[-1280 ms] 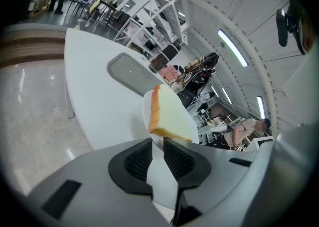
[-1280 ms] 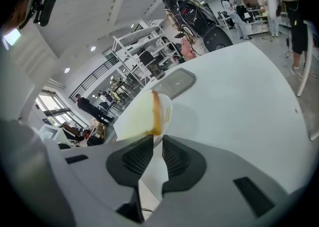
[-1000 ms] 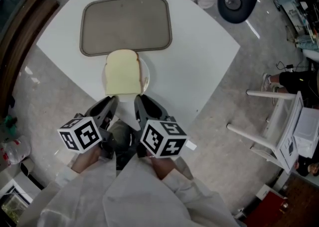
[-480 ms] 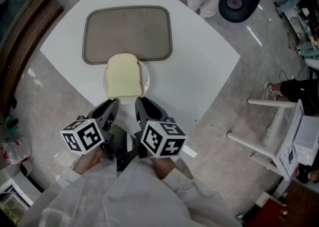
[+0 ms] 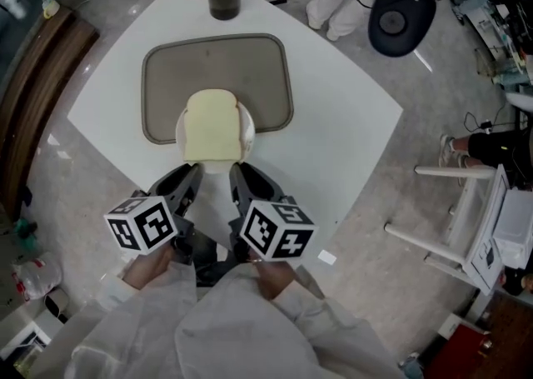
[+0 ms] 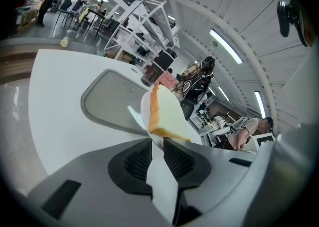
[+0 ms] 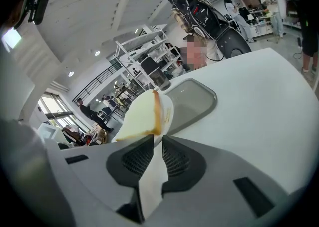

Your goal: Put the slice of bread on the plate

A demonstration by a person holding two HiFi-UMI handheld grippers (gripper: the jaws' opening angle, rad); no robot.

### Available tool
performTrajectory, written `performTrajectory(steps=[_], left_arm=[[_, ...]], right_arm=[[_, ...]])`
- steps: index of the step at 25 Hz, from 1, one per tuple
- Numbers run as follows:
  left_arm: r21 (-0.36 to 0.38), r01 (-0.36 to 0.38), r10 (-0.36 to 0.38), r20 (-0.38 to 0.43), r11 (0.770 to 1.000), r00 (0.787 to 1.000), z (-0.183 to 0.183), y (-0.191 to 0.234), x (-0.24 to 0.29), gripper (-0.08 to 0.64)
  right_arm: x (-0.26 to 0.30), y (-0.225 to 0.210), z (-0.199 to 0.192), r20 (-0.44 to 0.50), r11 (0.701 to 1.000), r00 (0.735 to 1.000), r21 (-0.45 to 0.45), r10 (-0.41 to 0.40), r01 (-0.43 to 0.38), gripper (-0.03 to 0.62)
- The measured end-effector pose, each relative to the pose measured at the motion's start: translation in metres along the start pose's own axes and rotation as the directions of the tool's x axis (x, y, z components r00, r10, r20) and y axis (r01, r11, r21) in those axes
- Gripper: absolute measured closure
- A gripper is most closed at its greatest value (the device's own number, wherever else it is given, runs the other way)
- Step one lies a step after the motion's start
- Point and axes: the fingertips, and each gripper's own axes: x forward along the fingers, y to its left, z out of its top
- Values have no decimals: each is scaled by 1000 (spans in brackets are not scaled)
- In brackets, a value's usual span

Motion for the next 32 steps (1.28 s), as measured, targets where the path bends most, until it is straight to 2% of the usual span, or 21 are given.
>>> performTrajectory(steps=[15, 23, 32], left_arm=[[36, 89, -85, -101, 995, 991, 68, 33, 57, 499], [32, 111, -106, -130, 993, 986, 87, 45, 83, 498], [10, 99, -97, -149, 995, 984, 102, 59, 100, 498]], right_arm=[[69, -1, 46, 69, 992, 990, 47, -121, 118, 529], [95, -8, 62, 61, 987, 986, 34, -156, 154, 529], [122, -15, 70, 19, 983, 983, 44, -182, 181, 529]])
